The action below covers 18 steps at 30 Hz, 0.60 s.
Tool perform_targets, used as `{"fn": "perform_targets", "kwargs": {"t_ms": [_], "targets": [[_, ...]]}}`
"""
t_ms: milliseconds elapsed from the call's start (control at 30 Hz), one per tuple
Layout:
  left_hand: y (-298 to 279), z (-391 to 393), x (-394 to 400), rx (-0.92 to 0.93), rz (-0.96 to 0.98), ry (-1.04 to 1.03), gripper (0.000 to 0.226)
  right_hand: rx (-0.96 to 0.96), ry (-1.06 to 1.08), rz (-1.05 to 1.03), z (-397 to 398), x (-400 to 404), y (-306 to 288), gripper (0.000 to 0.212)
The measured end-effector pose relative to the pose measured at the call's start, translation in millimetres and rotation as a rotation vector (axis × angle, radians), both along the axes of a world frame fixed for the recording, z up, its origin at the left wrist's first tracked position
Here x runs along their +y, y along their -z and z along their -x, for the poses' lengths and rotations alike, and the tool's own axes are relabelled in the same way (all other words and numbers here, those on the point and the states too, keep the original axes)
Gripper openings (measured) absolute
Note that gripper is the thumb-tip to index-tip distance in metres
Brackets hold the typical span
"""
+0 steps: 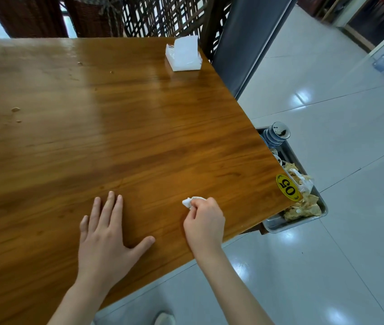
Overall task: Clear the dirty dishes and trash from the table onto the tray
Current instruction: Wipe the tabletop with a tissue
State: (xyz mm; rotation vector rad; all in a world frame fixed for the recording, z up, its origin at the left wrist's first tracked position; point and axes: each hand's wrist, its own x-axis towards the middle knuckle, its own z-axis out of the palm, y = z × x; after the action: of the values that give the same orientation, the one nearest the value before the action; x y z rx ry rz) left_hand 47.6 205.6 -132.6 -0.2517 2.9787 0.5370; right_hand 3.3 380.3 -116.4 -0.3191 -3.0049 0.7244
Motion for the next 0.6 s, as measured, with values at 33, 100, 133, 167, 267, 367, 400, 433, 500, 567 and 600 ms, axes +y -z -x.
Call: {"fn": "perform_targets", "kwargs": {"t_ms": [33, 100, 133, 167, 267, 367, 400, 433, 500, 567, 600], "targets": [[0, -1, -1, 0.002, -0.001, 0.0, 0.113, -0.002, -0.01, -0.005, -1, -1, 0, 0.027], [0, 0, 0, 0.004, -0.011, 0.003, 0.113, -0.007, -0.039, -0.015, 0, 3, 2, 0.027], [0, -1, 0, 0.002, -0.02, 0.001, 0.112, -0.009, -0.059, -0.015, -1, 4, 1, 0.027], [0, -1, 0, 0.002, -0.027, 0.0, 0.112, -0.014, -0.084, -0.01, -1, 4, 1, 0.027], [-2, -1, 2, 0.006, -0.057, -0.001, 0.111, -0.037, -0.223, 0.011, -5, 1, -2, 0.026], [-5, -3, -2, 0.024, -0.091, 0.003, 0.111, -0.003, -0.235, 0.06, 10, 11, -15, 0.025], [-6, -5, -7, 0.032, -0.095, -0.002, 0.111, 0.033, -0.199, 0.083, 21, 16, -20, 0.024], [-7, -8, -16, 0.041, -0.091, -0.014, 0.11, 0.062, -0.171, 0.098, 32, 17, -24, 0.024], [-8, -15, -37, 0.049, -0.069, -0.047, 0.109, 0.092, -0.176, 0.088, 48, 8, -30, 0.024], [-9, -24, -59, 0.041, -0.046, -0.093, 0.109, 0.096, -0.272, 0.075, 52, -19, -30, 0.026], [-9, -28, -67, 0.032, -0.045, -0.115, 0.109, 0.09, -0.339, 0.074, 49, -35, -29, 0.027]]}}
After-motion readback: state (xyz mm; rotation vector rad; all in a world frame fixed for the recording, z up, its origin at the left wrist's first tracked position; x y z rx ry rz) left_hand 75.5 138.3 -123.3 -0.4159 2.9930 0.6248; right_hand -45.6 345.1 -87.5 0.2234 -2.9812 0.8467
